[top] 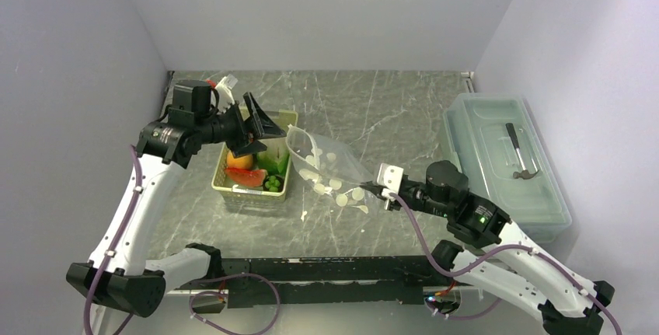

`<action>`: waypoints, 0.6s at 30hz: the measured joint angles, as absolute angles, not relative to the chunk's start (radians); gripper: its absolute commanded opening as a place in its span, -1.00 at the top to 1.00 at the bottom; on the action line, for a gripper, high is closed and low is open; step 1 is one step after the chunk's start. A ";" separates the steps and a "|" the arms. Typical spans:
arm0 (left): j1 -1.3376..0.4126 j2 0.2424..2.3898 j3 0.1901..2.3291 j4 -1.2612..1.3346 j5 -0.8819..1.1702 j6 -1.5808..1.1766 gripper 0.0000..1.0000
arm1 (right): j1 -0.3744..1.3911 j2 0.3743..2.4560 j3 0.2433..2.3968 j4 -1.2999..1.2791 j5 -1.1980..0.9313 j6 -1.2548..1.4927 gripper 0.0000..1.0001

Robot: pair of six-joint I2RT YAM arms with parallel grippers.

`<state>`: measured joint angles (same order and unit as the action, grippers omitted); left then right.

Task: Place the food in the zip-top bag and seal the zipper
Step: Pick up the zipper food storage bag at the center of the board.

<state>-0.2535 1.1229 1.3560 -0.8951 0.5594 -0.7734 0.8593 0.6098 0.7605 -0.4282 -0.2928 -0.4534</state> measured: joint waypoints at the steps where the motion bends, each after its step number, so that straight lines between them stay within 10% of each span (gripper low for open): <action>1: -0.253 1.126 1.355 -0.896 0.569 -0.776 -0.67 | 0.859 0.607 0.757 -0.423 -0.298 -0.460 1.00; 18: -0.252 1.144 1.338 -0.897 0.669 -0.795 -0.58 | 0.859 0.607 0.743 -0.361 -0.358 -0.559 1.00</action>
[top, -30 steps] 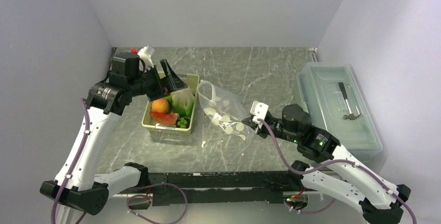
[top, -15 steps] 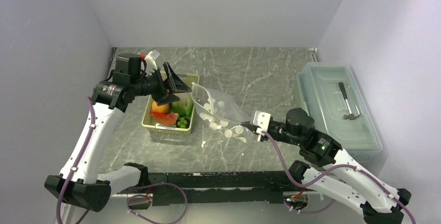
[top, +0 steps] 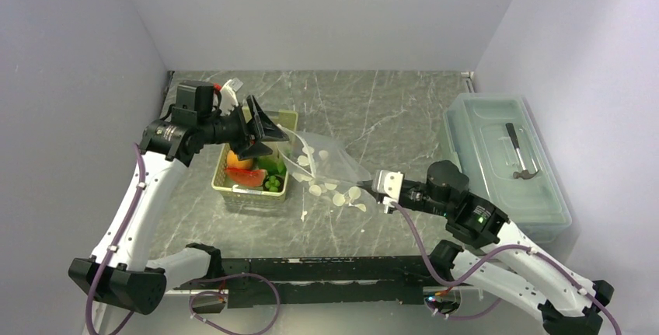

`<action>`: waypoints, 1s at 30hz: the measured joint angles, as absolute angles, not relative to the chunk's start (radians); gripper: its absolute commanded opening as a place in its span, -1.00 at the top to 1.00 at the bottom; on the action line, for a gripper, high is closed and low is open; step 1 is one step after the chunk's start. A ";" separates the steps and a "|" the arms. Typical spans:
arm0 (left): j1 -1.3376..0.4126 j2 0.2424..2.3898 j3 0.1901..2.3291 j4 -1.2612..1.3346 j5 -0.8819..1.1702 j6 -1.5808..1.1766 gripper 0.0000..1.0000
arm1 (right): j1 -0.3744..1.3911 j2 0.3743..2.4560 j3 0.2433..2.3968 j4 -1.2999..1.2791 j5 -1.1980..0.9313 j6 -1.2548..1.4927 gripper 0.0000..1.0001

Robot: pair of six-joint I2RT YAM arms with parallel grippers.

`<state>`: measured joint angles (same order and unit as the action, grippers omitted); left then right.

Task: Place the food in the zip-top bag and seal the zipper
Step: Pick up the zipper food storage bag at the center of the board.

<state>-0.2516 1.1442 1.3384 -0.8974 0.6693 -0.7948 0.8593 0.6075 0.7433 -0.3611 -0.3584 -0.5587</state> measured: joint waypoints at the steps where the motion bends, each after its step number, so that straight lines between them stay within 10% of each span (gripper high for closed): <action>1: -0.252 1.144 1.338 -0.897 0.671 -0.796 -0.54 | 0.859 0.608 0.743 -0.357 -0.361 -0.562 1.00; 14: -0.252 1.152 1.312 -0.896 0.689 -0.798 -0.07 | 0.877 0.661 0.759 -0.306 -0.362 -0.622 1.00; 24: -0.252 1.152 1.312 -0.900 0.704 -0.789 1.00 | 0.905 0.689 0.759 -0.271 -0.289 -0.656 1.00; 30: -0.251 1.153 1.313 -0.908 0.697 -0.770 1.00 | 0.912 0.701 0.760 -0.252 -0.255 -0.644 0.42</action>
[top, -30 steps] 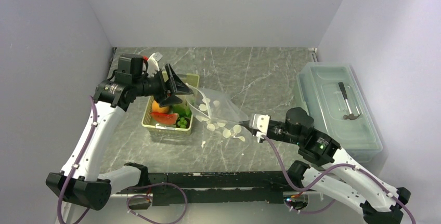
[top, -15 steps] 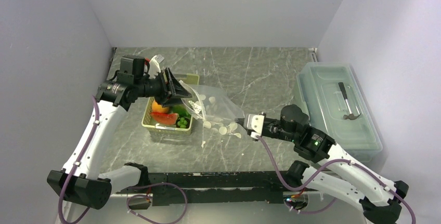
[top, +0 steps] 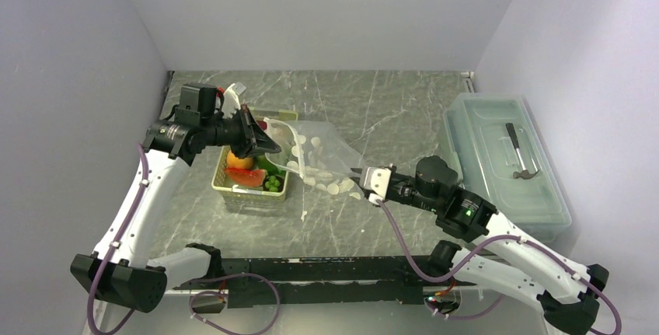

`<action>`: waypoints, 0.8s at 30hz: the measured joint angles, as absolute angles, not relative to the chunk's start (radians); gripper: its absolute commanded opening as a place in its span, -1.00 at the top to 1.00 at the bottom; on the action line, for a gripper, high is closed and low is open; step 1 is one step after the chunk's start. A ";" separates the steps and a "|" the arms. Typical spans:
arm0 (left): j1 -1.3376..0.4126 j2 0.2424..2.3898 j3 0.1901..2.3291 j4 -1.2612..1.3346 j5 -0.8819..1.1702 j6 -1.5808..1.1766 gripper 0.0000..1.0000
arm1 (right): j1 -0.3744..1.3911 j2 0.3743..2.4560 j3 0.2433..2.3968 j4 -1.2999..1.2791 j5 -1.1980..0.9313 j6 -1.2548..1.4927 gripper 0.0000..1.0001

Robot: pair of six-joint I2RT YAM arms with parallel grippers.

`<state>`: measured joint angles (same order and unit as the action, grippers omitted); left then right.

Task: Place the food in the zip-top bag and seal the zipper
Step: Pick up the zipper food storage bag at the center of the board.

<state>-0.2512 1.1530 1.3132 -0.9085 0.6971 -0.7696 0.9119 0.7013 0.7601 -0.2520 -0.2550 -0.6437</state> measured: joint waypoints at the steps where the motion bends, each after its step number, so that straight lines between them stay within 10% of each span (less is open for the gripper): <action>1: -0.251 1.154 1.316 -0.915 0.690 -0.764 1.00 | 0.913 0.702 0.761 -0.252 -0.250 -0.638 0.34; 8: -0.251 1.156 1.368 -0.967 0.600 -0.713 1.00 | 0.913 0.708 0.783 -0.253 -0.224 -0.590 -0.14; 24: -0.251 1.153 1.743 -1.175 0.322 -0.530 1.00 | 0.913 0.836 0.966 -0.314 -0.160 -0.440 -0.46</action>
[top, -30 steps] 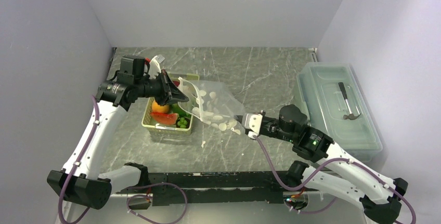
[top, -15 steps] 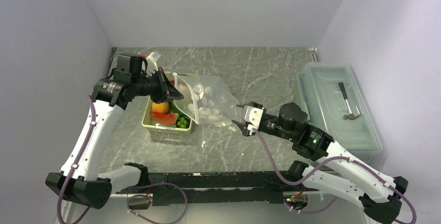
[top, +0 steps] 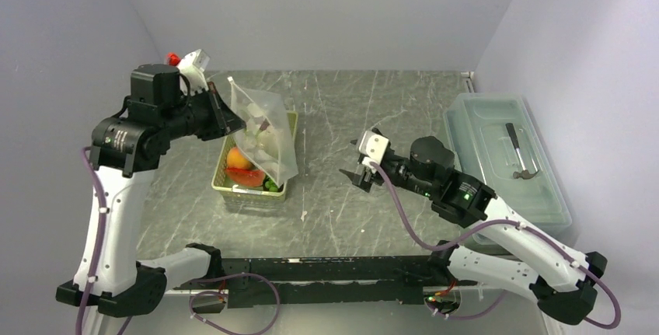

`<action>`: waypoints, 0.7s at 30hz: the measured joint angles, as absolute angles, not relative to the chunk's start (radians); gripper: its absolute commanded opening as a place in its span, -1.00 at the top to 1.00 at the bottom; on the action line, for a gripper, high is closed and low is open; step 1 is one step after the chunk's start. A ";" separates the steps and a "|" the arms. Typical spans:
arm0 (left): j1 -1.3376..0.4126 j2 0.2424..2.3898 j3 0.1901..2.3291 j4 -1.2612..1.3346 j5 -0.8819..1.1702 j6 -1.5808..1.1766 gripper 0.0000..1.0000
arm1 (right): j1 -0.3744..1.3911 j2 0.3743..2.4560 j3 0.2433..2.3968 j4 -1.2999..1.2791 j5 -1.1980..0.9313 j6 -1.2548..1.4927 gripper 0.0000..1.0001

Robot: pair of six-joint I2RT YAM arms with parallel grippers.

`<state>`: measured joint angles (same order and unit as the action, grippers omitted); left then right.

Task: Place the food in the zip-top bag and seal the zipper
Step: Pick up the zipper food storage bag at the center of the board, then move the bin to the center of the board.

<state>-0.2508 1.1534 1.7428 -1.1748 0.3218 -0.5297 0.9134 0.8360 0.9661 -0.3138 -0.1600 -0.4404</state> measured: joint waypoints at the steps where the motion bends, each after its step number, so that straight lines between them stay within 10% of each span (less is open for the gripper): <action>1: -0.251 1.151 1.762 -1.193 0.297 -0.516 1.00 | 0.913 0.848 0.973 -0.313 -0.148 -0.423 -0.52; 21: -0.251 1.021 1.799 -1.362 -0.213 -0.382 1.00 | 0.913 1.196 1.219 -0.364 0.102 0.038 -0.48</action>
